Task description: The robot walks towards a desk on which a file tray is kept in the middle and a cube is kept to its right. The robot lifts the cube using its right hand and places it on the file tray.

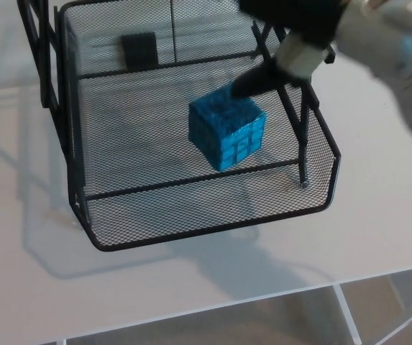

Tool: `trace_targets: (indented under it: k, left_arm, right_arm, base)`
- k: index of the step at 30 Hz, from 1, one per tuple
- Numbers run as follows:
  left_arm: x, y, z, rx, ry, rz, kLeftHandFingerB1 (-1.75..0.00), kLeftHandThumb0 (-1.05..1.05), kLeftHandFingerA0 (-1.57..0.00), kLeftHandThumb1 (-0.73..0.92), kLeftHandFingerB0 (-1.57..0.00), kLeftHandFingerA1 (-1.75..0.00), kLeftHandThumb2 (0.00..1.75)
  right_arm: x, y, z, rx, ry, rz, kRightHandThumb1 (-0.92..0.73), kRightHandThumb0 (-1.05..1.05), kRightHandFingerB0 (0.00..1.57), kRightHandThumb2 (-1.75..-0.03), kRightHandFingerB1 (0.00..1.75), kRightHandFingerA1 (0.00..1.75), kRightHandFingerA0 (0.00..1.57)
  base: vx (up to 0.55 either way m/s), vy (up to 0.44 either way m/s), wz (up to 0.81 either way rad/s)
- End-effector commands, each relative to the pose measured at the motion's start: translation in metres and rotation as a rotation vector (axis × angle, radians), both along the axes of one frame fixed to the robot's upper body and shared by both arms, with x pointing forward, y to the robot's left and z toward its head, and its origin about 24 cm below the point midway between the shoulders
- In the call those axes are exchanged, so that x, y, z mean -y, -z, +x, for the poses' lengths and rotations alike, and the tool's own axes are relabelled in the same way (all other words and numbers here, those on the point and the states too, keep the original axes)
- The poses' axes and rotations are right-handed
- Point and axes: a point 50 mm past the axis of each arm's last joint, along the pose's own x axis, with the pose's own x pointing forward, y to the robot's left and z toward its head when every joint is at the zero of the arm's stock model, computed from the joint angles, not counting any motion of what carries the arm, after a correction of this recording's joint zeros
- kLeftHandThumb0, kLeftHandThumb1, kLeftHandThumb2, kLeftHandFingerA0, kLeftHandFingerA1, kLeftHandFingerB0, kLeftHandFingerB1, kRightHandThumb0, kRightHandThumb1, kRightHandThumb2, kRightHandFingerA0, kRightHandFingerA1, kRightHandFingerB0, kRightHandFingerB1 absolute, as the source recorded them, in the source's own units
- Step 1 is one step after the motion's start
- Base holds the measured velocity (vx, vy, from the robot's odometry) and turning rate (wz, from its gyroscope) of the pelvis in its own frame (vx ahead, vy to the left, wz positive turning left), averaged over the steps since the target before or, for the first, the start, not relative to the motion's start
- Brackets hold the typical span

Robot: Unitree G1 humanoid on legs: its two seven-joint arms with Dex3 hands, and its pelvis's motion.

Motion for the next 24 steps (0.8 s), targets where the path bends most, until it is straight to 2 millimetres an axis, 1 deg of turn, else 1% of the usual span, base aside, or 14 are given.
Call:
trace_targets:
  k: [1, 3, 4, 7, 8, 9, 10, 11, 13, 18, 19, 22, 23, 24]
  left_arm:
    - [-0.006, -0.004, -0.005, 0.002, 0.014, 0.034, -1.14, -0.83, -0.70, 0.37, -0.54, -1.21, 1.64]
    - [-0.006, -0.004, -0.005, 0.002, -0.010, 0.029, -1.16, -0.77, -0.69, 0.34, -0.56, -1.23, 1.69]
    - [-0.007, -0.004, -0.006, 0.000, -0.020, 0.035, -1.05, -0.60, -1.06, 0.65, -0.60, -1.29, 1.56]
    - [-0.007, -0.005, -0.006, 0.004, -0.011, 0.029, -1.02, -0.59, -0.97, 0.66, -0.54, -1.25, 1.57]
    - [-0.007, -0.004, -0.005, 0.003, -0.023, 0.031, -1.26, -0.73, -0.70, 0.27, -0.52, -1.33, 1.72]
    - [-0.006, -0.003, -0.008, -0.005, -0.030, 0.027, -1.06, -0.65, -1.03, 0.61, -0.59, -1.29, 1.56]
    - [-0.005, -0.002, -0.012, -0.009, -0.013, 0.026, -1.05, -0.65, -1.04, 0.60, -0.59, -1.29, 1.55]
    - [-0.006, -0.002, -0.015, -0.020, -0.007, 0.039, -1.01, -0.65, -0.94, 0.64, -0.53, -1.22, 1.56]
    - [-0.006, -0.002, -0.017, -0.023, 0.020, 0.039, -1.13, -0.80, -0.69, 0.35, -0.57, -1.19, 1.67]
    - [-0.008, -0.003, -0.020, -0.051, 0.036, 0.058, -1.10, -0.82, -0.68, 0.37, -0.55, -1.17, 1.62]
    - [-0.008, -0.003, -0.019, -0.034, 0.009, 0.043, -0.99, -0.70, -0.91, 0.62, -0.44, -1.23, 1.55]
    - [-0.010, -0.005, -0.016, -0.016, -0.011, 0.033, -1.05, -0.73, -0.99, 0.60, -0.52, -1.30, 1.58]
    - [-0.010, -0.006, -0.014, -0.023, -0.005, 0.040, -0.99, -0.63, -0.87, 0.65, -0.49, -1.20, 1.56]
    - [-0.010, -0.006, -0.015, -0.027, -0.004, 0.043, -1.14, -0.77, -0.67, 0.33, -0.54, -1.22, 1.71]
  right_arm:
    - [0.057, -0.056, -0.029, -0.044, 0.041, 0.162, -0.56, -0.94, 0.00, -0.80, 0.05, 0.06, 0.00]
    - [0.106, -0.073, -0.044, -0.011, 0.135, 0.314, -0.53, -0.93, 0.04, -0.79, 0.00, 0.05, 0.00]
    - [0.140, -0.081, -0.058, 0.016, 0.221, 0.418, -0.52, -0.92, 0.09, -0.79, 0.04, 0.02, 0.00]
    - [0.205, -0.083, -0.090, 0.123, 0.362, 0.550, -0.45, -0.82, 0.00, -0.73, 0.06, 0.05, 0.00]
    - [0.216, -0.082, -0.096, 0.124, 0.406, 0.582, -0.45, -0.79, 0.09, -0.75, 0.15, 0.06, 0.00]
    - [0.245, -0.074, -0.111, 0.127, 0.521, 0.664, -0.44, -0.79, 0.08, -0.76, 0.15, 0.04, 0.00]
    - [0.269, -0.065, -0.126, 0.122, 0.608, 0.753, -0.42, -0.69, 0.05, -0.79, 0.33, 0.14, 0.00]
    - [0.287, -0.055, -0.138, 0.150, 0.638, 0.801, -0.57, -0.60, 0.08, -0.74, 0.38, 0.39, 0.02]
    - [0.306, -0.044, -0.150, 0.158, 0.758, 0.839, -0.64, -0.59, 0.12, -0.60, 0.33, 0.44, 0.14]
    - [0.377, 0.037, -0.211, 0.373, 1.072, 1.096, -0.61, -0.54, 0.30, -0.58, 0.32, 0.50, 0.36]
    - [0.389, 0.064, -0.232, 0.443, 1.202, 1.168, -0.62, -0.49, 0.32, -0.58, 0.31, 0.45, 0.39]
    - [0.409, 0.108, -0.258, 0.523, 1.347, 1.272, -0.62, -0.45, 0.33, -0.59, 0.33, 0.47, 0.42]
    - [0.415, 0.132, -0.265, 0.594, 1.383, 1.325, -0.48, -0.49, 0.34, -0.80, 0.50, 0.66, 0.49]
    - [0.417, 0.147, -0.272, 0.627, 1.425, 1.376, -0.49, -0.46, 0.36, -0.81, 0.49, 0.65, 0.46]
  base:
    - [0.00, 0.000, 0.00]
    - [0.00, 0.000, 0.00]
    - [0.00, 0.000, 0.00]
    - [0.00, 0.000, 0.00]
    - [0.00, 0.000, 0.00]
    - [0.00, 0.000, 0.00]
    - [0.00, 0.000, 0.00]
    - [0.00, 0.000, 0.00]
    - [0.00, 0.000, 0.00]
    - [0.00, 0.000, 0.00]
    - [0.00, 0.000, 0.00]
    - [0.00, 0.000, 0.00]
    - [0.00, 0.000, 0.00]
    - [0.00, 0.000, 0.00]
